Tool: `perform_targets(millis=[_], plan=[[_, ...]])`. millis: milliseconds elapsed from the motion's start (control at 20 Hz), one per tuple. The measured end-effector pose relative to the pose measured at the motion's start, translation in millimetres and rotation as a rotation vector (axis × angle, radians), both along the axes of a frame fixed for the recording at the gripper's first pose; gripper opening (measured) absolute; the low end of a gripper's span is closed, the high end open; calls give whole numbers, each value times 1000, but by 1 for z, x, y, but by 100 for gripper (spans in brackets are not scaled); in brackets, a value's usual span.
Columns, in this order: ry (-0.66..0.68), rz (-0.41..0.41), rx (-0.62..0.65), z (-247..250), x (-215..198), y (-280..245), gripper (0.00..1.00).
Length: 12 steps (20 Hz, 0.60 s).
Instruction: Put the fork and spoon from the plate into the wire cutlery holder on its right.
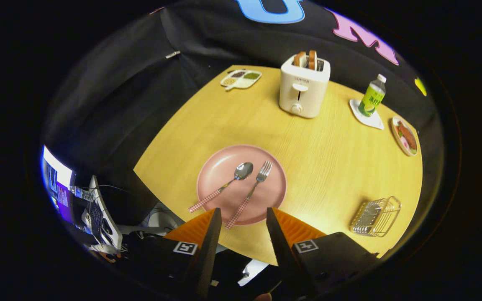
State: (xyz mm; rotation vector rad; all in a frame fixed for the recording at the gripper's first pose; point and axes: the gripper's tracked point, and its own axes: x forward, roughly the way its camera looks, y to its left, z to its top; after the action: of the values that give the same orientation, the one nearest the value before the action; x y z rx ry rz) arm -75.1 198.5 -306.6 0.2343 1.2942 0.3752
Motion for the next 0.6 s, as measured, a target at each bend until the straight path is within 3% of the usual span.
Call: perform_targets(millis=[100,600], plan=[[50,9,-16,-21,-6,12,56],[210,-15,-116,-98,-21,36,57]])
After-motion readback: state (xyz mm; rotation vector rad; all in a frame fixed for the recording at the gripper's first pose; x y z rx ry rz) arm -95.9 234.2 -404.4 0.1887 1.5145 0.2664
